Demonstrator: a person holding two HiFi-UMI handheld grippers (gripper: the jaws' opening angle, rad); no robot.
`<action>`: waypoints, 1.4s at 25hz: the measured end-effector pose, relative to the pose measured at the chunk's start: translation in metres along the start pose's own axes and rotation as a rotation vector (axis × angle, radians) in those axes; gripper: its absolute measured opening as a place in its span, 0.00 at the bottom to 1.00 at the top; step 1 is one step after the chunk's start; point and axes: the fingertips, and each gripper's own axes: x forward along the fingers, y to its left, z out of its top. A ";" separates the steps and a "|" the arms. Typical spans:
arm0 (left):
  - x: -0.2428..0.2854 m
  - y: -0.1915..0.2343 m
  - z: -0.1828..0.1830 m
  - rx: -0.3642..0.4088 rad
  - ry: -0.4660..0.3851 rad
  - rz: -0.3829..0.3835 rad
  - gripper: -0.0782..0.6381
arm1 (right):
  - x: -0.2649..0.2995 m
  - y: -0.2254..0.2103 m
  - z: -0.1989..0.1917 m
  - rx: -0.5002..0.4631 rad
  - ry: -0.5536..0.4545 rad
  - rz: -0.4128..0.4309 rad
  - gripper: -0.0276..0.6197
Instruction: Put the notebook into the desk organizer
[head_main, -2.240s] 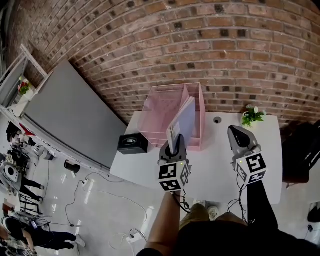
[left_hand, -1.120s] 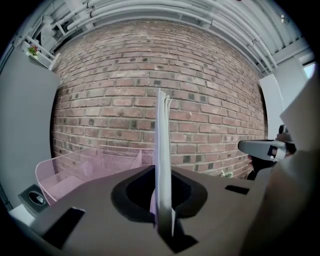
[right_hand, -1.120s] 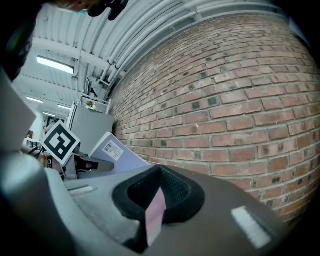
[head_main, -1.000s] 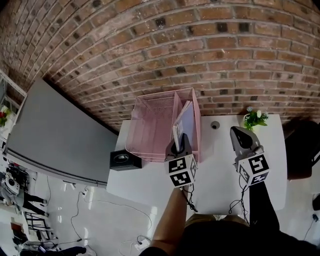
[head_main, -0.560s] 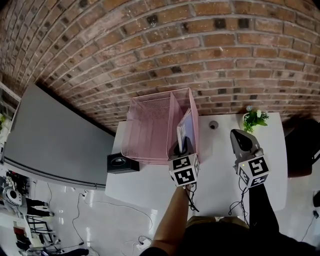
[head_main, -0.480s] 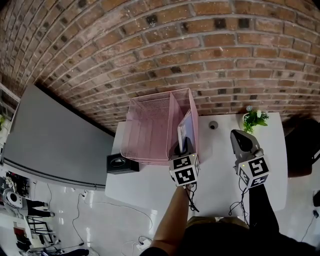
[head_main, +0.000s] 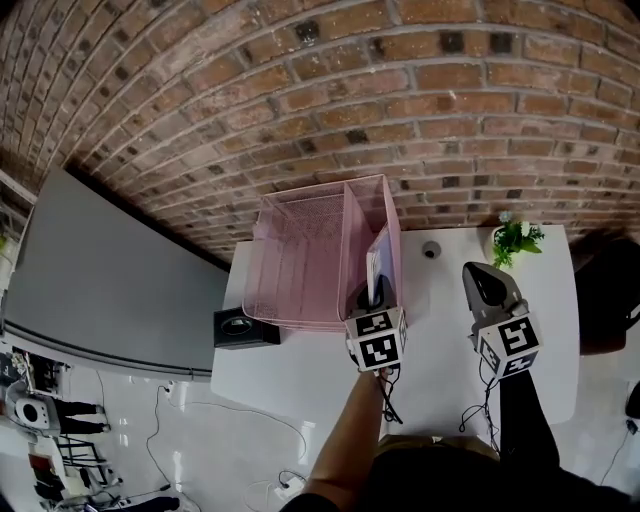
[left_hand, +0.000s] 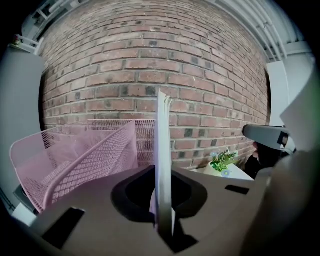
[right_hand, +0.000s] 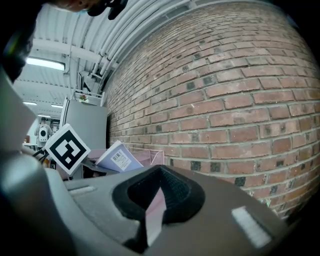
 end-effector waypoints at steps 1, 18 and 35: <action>0.002 0.001 -0.001 0.003 0.003 0.000 0.16 | 0.001 0.001 -0.001 0.000 0.002 0.001 0.04; 0.037 -0.005 -0.003 0.056 0.020 -0.012 0.16 | 0.020 -0.008 -0.018 0.014 0.037 -0.013 0.04; 0.059 -0.002 0.062 0.122 -0.154 -0.019 0.29 | 0.038 -0.010 -0.030 0.033 0.058 -0.019 0.04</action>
